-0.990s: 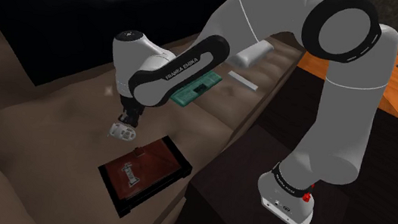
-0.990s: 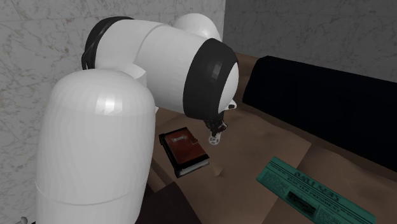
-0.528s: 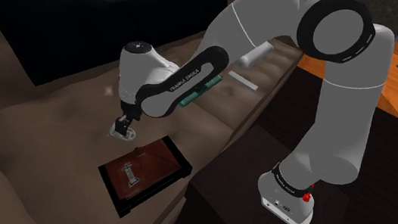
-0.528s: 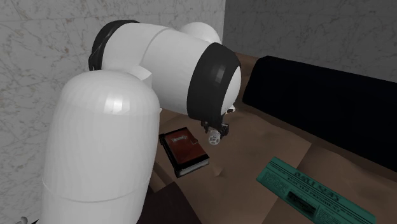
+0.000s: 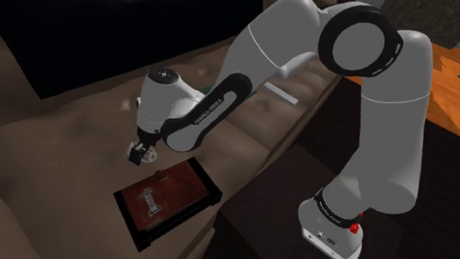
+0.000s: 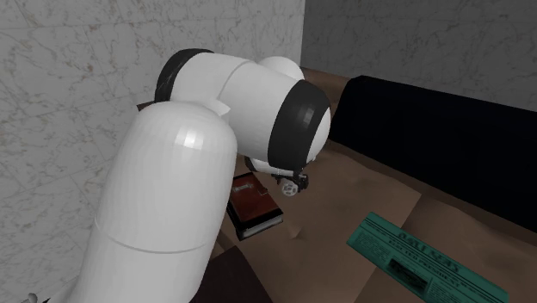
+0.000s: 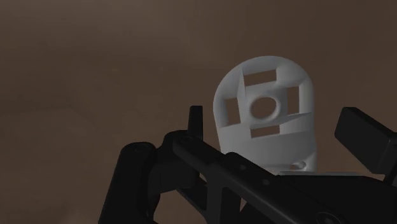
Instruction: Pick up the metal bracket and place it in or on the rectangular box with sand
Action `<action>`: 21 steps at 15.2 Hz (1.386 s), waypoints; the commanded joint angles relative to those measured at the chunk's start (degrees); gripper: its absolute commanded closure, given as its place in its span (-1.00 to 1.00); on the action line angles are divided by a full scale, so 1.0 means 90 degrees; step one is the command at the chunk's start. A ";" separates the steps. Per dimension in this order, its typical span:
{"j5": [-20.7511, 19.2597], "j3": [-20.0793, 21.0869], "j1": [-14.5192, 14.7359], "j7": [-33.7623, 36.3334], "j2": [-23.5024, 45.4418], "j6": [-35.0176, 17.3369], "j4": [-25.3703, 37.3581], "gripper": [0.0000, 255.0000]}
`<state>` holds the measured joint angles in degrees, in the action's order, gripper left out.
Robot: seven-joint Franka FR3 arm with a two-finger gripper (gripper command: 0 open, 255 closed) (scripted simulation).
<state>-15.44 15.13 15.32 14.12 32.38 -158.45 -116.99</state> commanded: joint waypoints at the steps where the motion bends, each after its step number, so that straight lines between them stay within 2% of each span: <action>1: -0.0039 -0.0047 0.0028 0.0011 0.0127 -0.0068 0.0064 -1.00; 8: -0.0038 -0.0047 0.0028 0.0011 0.0126 -0.0068 0.0064 -1.00; 9: -0.0038 -0.0047 0.0028 0.0011 0.0126 -0.0068 0.0064 1.00; 18: -0.0038 -0.0048 0.0028 0.0011 0.0127 -0.0068 0.0064 1.00; 21: 0.0048 0.0054 -0.0052 -0.0050 -0.0091 0.0104 0.0015 1.00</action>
<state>-15.26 15.33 15.09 13.84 32.21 -157.99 -116.67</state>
